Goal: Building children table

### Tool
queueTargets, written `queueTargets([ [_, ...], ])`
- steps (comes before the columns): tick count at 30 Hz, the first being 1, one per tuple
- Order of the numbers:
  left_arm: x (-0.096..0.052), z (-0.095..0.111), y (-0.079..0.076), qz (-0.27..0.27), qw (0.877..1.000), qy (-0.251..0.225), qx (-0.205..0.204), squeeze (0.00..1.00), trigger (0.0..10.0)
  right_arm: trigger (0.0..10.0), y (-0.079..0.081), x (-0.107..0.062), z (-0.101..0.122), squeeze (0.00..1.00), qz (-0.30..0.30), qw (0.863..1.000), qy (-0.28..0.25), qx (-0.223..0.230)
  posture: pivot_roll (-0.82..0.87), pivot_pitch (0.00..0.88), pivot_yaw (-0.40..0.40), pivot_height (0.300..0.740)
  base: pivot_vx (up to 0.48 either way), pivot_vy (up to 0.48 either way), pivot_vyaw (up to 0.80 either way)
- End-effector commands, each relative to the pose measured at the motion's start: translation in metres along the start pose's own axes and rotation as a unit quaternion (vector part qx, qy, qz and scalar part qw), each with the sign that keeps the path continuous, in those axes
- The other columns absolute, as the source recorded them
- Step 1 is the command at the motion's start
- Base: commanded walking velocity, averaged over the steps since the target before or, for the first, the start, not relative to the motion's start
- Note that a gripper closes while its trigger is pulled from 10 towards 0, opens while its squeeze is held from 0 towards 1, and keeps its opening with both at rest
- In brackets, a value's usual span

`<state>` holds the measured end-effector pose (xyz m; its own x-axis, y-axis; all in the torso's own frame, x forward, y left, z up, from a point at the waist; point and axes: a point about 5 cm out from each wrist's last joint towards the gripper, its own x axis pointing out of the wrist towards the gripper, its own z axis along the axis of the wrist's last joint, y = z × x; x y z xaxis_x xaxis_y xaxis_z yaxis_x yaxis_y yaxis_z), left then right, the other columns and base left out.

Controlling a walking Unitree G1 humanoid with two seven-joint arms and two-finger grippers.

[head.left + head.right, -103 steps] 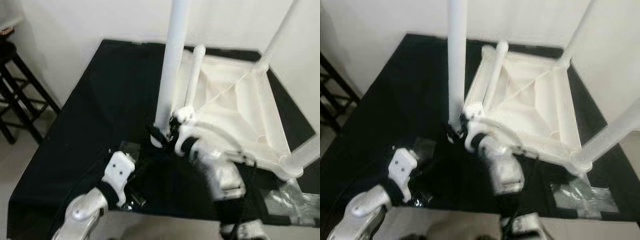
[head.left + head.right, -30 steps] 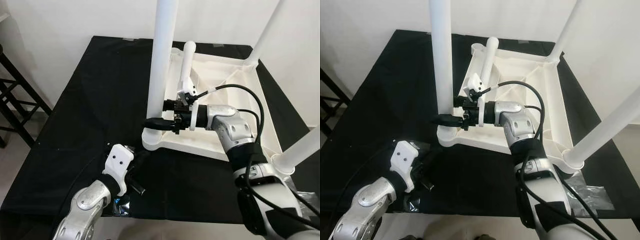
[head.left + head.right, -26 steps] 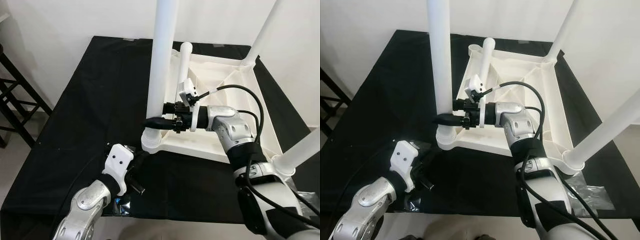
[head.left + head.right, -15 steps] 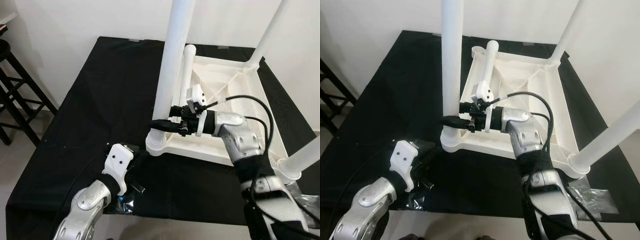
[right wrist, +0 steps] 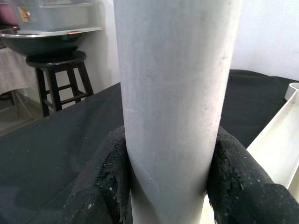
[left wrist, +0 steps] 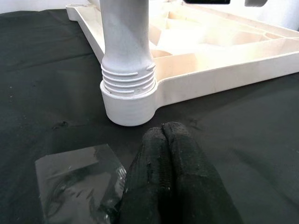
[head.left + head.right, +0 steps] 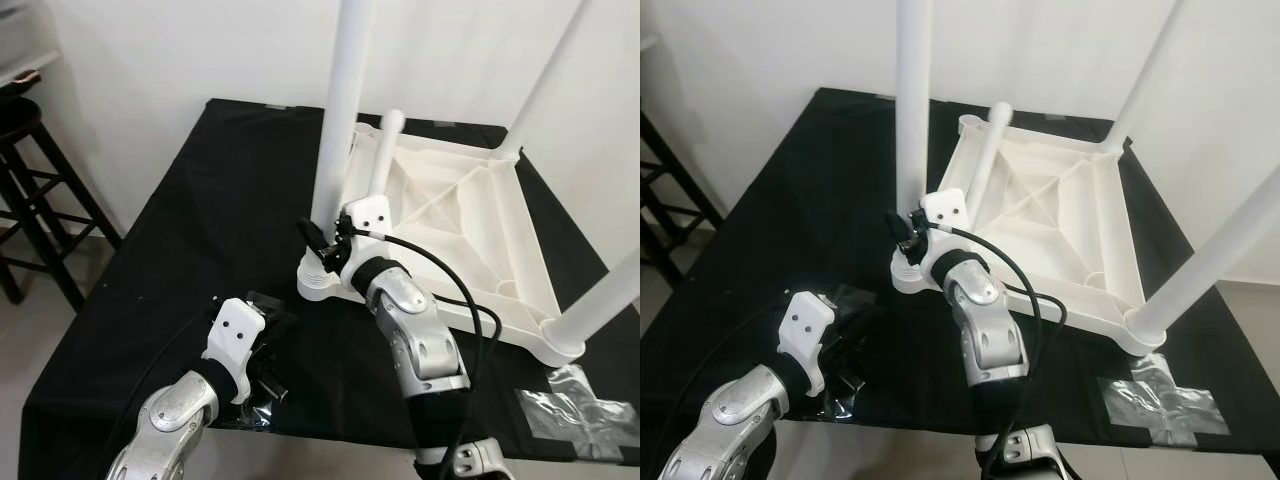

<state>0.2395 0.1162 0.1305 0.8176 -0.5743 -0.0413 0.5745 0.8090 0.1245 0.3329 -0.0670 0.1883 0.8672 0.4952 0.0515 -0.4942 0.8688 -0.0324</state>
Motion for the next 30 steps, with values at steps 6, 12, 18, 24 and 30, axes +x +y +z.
queueTargets([
  [6,0.000,-0.004,-0.001,-0.003,1.000,0.008,-0.004,0.00,10.0,10.0,0.009,-0.001,-0.012,1.00,0.072,0.995,0.060,0.031,0.04,0.115,-0.085,0.740,0.000,0.000,0.00],
  [12,0.003,-0.004,-0.002,-0.006,1.000,0.008,-0.005,0.00,10.0,10.0,-0.003,0.009,0.016,1.00,0.264,0.965,-0.006,0.000,0.04,0.109,-0.083,0.740,0.000,0.000,0.00],
  [18,0.004,-0.005,-0.002,-0.005,1.000,0.009,-0.004,0.00,10.0,10.0,-0.011,0.013,0.020,0.00,0.350,0.936,-0.001,-0.024,0.05,0.102,-0.080,0.740,0.000,0.000,0.00],
  [24,0.002,-0.005,-0.002,-0.004,1.000,0.011,-0.001,0.00,10.0,6.8,-0.011,0.017,0.020,0.00,0.422,0.906,0.020,-0.006,0.06,0.103,-0.068,0.740,0.000,0.000,0.00],
  [30,0.001,-0.005,-0.002,-0.006,1.000,0.013,0.000,0.00,10.0,0.0,-0.017,0.018,0.017,0.00,0.434,0.901,0.009,0.008,0.07,0.106,-0.061,0.740,0.000,0.000,0.00],
])
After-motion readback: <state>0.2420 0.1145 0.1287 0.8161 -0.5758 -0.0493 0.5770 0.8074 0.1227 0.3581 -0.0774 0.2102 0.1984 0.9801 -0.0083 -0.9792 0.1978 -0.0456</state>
